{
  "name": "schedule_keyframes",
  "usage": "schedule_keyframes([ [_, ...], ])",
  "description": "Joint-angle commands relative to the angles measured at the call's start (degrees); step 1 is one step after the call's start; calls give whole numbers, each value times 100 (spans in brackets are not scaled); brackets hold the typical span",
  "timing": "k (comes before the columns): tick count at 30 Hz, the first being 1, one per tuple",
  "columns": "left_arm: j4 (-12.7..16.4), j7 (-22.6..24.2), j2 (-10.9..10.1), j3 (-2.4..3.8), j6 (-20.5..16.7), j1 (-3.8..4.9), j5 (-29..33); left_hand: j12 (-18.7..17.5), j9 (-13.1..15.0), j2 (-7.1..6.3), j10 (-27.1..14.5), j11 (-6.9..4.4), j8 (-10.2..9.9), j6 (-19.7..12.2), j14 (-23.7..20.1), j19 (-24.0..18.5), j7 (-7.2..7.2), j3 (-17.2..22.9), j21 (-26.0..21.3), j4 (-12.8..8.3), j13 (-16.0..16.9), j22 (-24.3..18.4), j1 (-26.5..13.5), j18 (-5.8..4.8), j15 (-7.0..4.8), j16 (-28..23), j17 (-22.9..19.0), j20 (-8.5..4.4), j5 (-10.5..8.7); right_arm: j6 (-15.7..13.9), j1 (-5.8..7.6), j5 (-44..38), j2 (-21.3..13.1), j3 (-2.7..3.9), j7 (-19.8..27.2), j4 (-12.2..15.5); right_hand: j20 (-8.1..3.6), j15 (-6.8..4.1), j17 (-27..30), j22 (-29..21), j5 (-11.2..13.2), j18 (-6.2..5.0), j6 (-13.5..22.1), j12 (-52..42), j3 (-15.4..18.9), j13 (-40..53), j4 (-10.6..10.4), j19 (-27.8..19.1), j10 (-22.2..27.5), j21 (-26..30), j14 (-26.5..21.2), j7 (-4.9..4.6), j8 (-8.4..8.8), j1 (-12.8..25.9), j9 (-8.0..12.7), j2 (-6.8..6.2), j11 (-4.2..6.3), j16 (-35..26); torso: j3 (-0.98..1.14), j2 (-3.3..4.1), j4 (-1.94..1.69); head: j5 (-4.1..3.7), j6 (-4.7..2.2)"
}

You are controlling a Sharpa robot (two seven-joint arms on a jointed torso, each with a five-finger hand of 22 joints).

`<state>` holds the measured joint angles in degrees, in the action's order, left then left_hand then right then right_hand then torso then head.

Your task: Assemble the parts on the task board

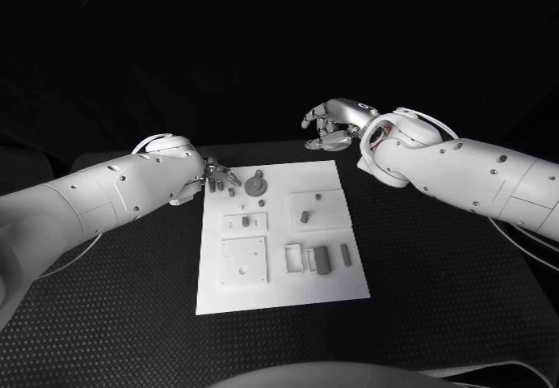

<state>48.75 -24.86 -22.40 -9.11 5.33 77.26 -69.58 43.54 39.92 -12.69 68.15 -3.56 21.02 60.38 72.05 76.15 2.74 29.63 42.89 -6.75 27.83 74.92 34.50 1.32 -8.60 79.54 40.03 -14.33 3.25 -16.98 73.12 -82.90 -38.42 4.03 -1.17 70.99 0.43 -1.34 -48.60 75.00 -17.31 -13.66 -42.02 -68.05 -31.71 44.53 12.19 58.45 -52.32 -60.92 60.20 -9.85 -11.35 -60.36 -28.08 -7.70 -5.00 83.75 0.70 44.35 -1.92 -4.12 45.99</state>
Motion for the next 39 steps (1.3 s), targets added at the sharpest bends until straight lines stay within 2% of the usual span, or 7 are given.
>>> schedule_keyframes([
  [1, -36, 97, 36, 0, 110, -33, 88, 20, 10, -1, -186, 131, -1, -147, -22, -8, 122, 0, -31, 48, -9, 43, -71, 623, 2, 31, 10, 26, -39, 31, -1, -9, -12, 3, 28, 25, -32, 24, 8, 32, -3, -134, 79, -37, 19, -6, 15, 13, -2, 20, -9, -180, -32, 9, 7, 67, -12, -13, 1, 1, -3, -6, 13],
  [5, -62, 108, 44, 0, 104, -60, 93, 23, 15, 17, -189, 130, -1, -150, -25, -9, 122, 10, -30, 54, -11, 46, -66, 627, 2, 32, 12, 25, -38, 30, 0, -10, -26, 3, 25, 42, -32, 24, 8, 32, -3, -134, 79, -37, 19, -7, 16, 13, -2, 20, -9, -180, -33, 9, 8, 66, -12, -12, 1, -1, -9, -14, 21],
  [10, -94, 116, 54, 0, 121, -68, 112, 43, 33, 140, -186, 127, 7, -144, -25, -7, 118, 24, -22, 35, -18, 62, -21, 633, -2, 40, 21, 26, -34, 31, 0, -10, -25, 3, 25, 60, -32, 24, 8, 33, -2, -134, 78, -37, 20, -7, 17, 13, -2, 20, -9, -180, -33, 8, 9, 66, -12, -12, 4, -6, -3, -18, 35],
  [17, -104, 117, 52, 0, 154, -69, 190, 102, 67, 510, -151, 106, 24, -98, 4, -5, 96, -117, 2, -212, -46, 96, 104, 628, -24, 54, 32, 24, -25, 34, 0, -11, -28, 3, 23, 60, -33, 25, 9, 33, -3, -134, 78, -38, 20, -8, 19, 13, -1, 21, -9, -180, -34, 7, 10, 66, -12, -12, 3, -13, -10, -36, 45],
  [27, -119, 175, 49, 1, 261, -69, 617, 134, 66, 865, -126, 96, 1, -58, 35, 11, 86, -178, 3, -561, -117, 94, 323, 602, -32, 40, 26, 18, 122, 40, 0, -12, -25, 3, 19, 63, -33, 25, 9, 33, -2, -134, 78, -39, 20, -9, 21, 14, -1, 21, -9, -180, -35, 6, 12, 65, -12, -12, 3, -11, -11, -40, 55],
  [31, -133, 185, 47, 1, 287, -69, 753, 144, 66, 909, -118, 97, -5, -45, 41, 18, 86, -154, 0, -667, -141, 93, 456, 592, -31, 36, 25, 18, 123, 46, 0, -12, -17, 3, 19, 61, -33, 25, 9, 33, -2, -134, 78, -39, 20, -9, 22, 14, -1, 21, -9, -180, -36, 6, 13, 66, -12, -11, 1, -11, -7, -50, 57],
  [39, -150, 203, 39, 2, 238, -69, 832, 149, 66, 927, -110, 95, -6, -33, 47, 25, 85, -152, 1, -709, -154, 92, 511, 586, -32, 36, 25, 18, 122, 60, 0, -12, -24, 3, 7, 57, -33, 25, 10, 34, -2, -134, 79, -40, 21, -10, 21, 14, -1, 21, -9, -180, -36, 7, 14, 67, -12, -11, 4, -10, -9, -98, 37],
])
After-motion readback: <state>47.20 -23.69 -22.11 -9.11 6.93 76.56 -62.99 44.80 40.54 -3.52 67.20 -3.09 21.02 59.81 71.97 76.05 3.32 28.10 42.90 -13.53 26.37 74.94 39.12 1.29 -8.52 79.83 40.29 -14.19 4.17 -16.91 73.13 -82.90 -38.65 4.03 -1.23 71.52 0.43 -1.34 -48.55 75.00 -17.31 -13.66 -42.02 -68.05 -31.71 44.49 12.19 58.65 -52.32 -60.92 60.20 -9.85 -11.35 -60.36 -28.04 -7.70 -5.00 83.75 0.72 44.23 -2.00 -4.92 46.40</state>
